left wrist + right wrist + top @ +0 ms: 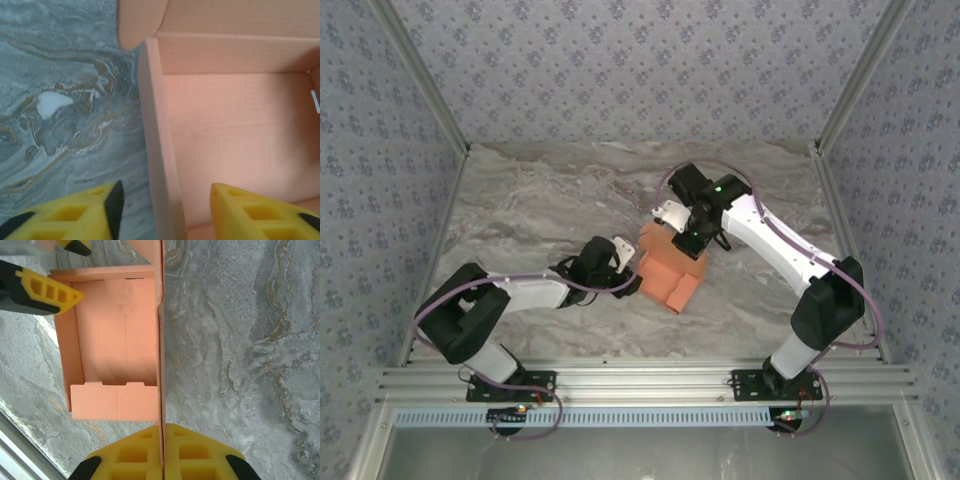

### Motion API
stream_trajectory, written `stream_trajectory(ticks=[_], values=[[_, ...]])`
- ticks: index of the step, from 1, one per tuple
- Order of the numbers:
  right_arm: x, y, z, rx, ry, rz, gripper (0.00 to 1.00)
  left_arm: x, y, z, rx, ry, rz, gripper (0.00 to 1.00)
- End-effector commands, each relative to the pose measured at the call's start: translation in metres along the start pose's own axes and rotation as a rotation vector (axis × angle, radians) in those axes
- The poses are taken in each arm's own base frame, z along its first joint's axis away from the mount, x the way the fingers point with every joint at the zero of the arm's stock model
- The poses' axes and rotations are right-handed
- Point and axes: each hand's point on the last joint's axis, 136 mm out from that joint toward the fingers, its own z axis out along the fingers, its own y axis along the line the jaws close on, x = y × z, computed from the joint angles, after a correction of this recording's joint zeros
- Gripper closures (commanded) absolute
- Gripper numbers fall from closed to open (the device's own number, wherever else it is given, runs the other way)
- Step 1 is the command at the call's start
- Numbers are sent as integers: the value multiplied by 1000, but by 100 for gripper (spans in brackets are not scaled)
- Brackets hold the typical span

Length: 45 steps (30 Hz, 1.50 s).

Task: Fold the paper box

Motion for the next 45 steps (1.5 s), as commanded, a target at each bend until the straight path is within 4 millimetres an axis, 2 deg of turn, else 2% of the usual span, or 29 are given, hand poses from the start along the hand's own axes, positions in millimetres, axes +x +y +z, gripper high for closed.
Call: stream_trajectory(ticks=[1,5,10,13,16,20,23,25,27,29,31,34,36,38,41,45], values=[[-6,4,-3,-39,-5,27,94,-5,0,4,-14,12,21,58],[-8,5,0,-46,-1,33,92,-2,1,9,-35,37,35,67],[-9,4,-3,-52,-33,47,81,3,6,11,-73,68,41,80],[-15,3,-13,-58,-100,64,73,6,8,10,-83,72,42,87],[-20,5,-26,-80,-177,78,65,8,10,11,-91,73,36,90],[-21,-6,-48,-53,-299,145,53,5,10,9,-97,56,19,92],[-14,-25,-71,7,-418,275,49,1,13,4,-119,40,-3,93],[-6,-41,-87,44,-526,425,47,-4,17,-1,-131,22,-44,93],[10,-56,-100,66,-629,651,45,-10,25,-8,-143,1,-128,96],[35,-54,-90,50,-683,894,44,-15,36,-15,-158,-25,-243,100],[46,-41,-81,-26,-752,1013,44,-21,41,-22,-156,-57,-333,100],[59,-17,-57,-170,-825,1160,42,-32,46,-35,-179,-111,-427,100],[61,0,-41,-266,-846,1194,40,-39,51,-44,-212,-142,-484,100],[56,15,-36,-324,-841,1155,39,-44,53,-52,-238,-157,-501,100],[47,28,-38,-316,-820,1078,37,-46,58,-61,-292,-162,-531,100],[29,32,-34,-221,-790,1009,37,-49,56,-64,-301,-162,-556,100]])
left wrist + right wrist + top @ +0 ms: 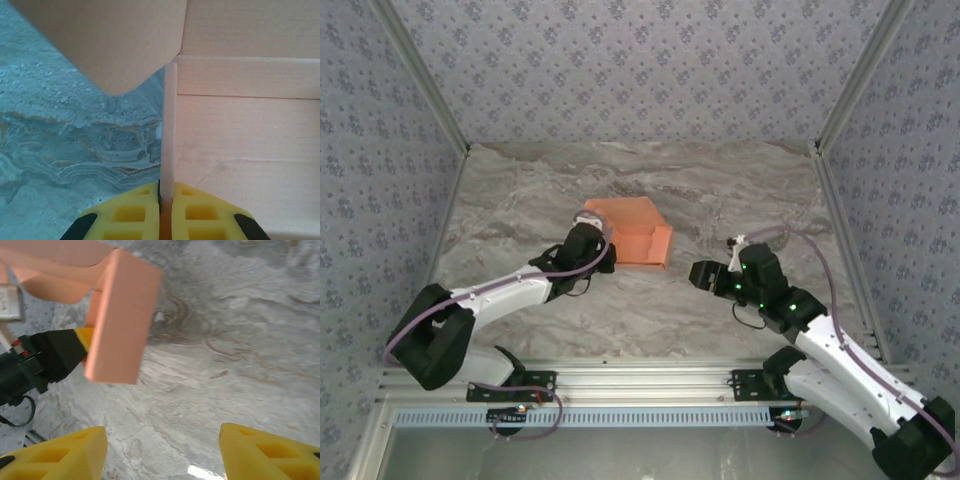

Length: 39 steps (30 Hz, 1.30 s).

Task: Fold the paper box

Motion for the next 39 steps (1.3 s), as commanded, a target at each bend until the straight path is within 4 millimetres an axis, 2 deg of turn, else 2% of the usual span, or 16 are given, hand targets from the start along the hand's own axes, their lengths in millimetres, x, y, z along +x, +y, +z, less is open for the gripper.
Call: stream_trajectory(ticks=[1,7,10,15,21,31,36,39], values=[[-26,28,6,23,-92,-59,38,-12,-4,-10,-30,-30,-66,100],[-43,46,34,199,-132,-132,40,-11,1,-16,-106,-27,-123,100],[-51,46,51,259,-134,-149,45,-8,3,-16,-124,-17,-147,100],[-52,51,78,282,-71,-163,64,0,4,-17,-119,7,-195,100],[-44,32,97,392,-36,-194,67,0,-1,-18,-96,10,-223,100],[-43,20,124,481,22,-334,74,0,-3,-13,-113,32,-270,100],[-35,8,141,514,88,-362,87,1,-4,-6,-125,39,-287,100],[-30,-1,148,533,115,-378,95,2,-7,-3,-114,49,-310,93]])
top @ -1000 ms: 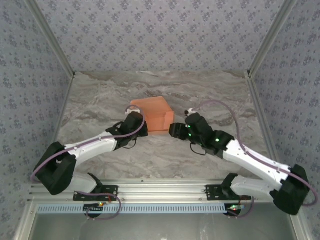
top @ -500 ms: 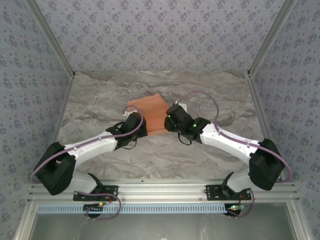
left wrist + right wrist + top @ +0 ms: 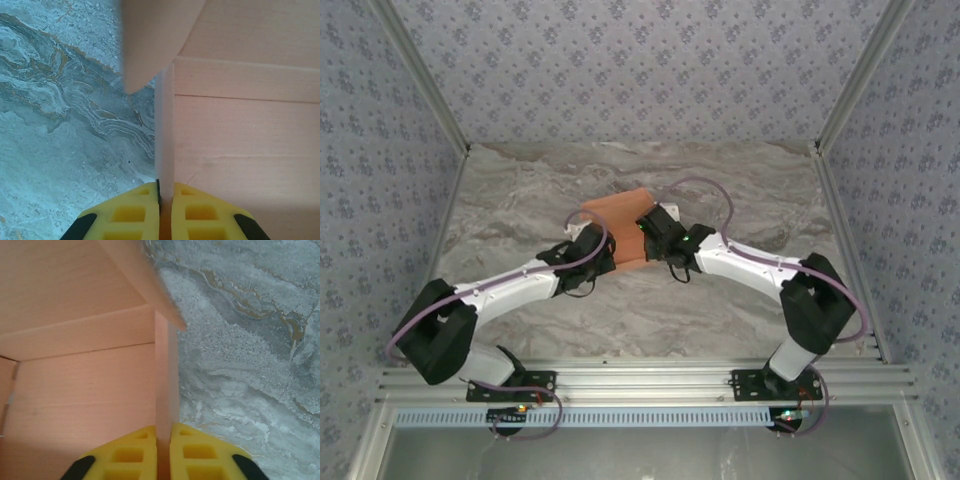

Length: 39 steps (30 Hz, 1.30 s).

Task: Fold the paper box

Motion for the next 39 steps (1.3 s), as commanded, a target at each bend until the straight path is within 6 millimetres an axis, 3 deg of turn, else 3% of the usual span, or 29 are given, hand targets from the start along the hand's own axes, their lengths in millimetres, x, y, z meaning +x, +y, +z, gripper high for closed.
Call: stream_trajectory(ticks=[1,3,6,8,11,15,19,22,24,32,39], values=[[6,-3,10,23,32,-48,97,-7,-30,-6,106,9,-41,89],[9,-6,12,10,32,-49,98,-7,-36,-11,164,7,-50,70],[10,-13,15,-40,34,-19,99,-11,-43,-27,267,-11,-66,23],[10,-17,16,-88,34,5,100,-12,-37,-39,294,-26,-71,1],[7,-27,10,-168,18,53,100,-13,-31,-62,365,-45,-46,1],[-1,-38,-11,-294,-35,90,100,-7,-22,-78,471,-16,-66,1],[-19,-42,-42,-426,-128,137,100,-4,-37,-86,620,43,-83,1],[-28,-41,-59,-505,-178,188,100,-12,-72,-109,825,38,-54,1],[-31,-37,-67,-557,-198,212,100,-21,-84,-121,875,35,-53,1],[-29,-23,-75,-627,-202,206,100,-37,-110,-144,1019,45,-130,1],[-28,-22,-80,-636,-202,201,100,-37,-99,-143,978,28,-156,3]])
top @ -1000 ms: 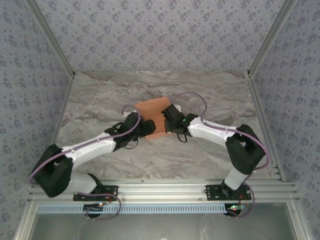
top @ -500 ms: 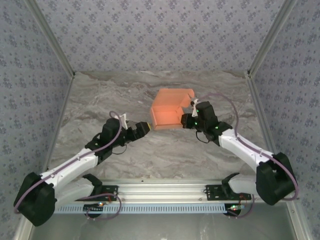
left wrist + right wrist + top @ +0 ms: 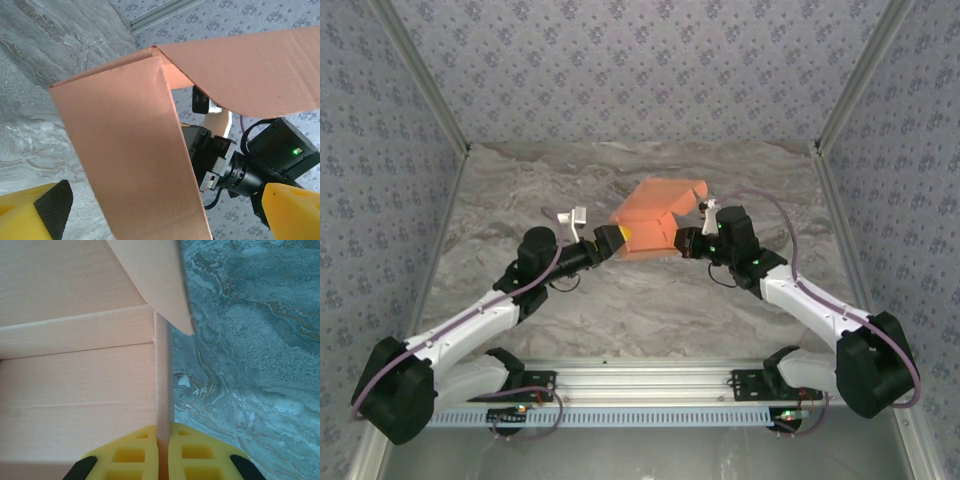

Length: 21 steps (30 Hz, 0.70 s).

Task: Fold the paper box

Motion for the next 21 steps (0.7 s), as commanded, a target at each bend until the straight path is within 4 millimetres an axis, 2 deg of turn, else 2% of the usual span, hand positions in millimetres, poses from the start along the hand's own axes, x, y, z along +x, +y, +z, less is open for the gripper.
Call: stream_trajectory(ticks=[1,3,7,13,18,21], values=[[-3,15,-6,-57,-15,-11,100,-4,-11,-6,22,-19,3,6],[-1,21,-5,-75,-9,-30,100,-5,-5,-5,-2,-18,-6,16],[2,33,-4,-103,-5,-65,100,-6,6,-4,-58,-31,-17,22],[9,45,-2,-124,8,-140,100,-6,8,-5,-87,-24,9,31],[19,41,5,-75,44,-231,98,-7,9,-9,-123,-26,32,48],[26,39,10,-74,64,-267,93,-6,13,-11,-157,-24,33,54]])
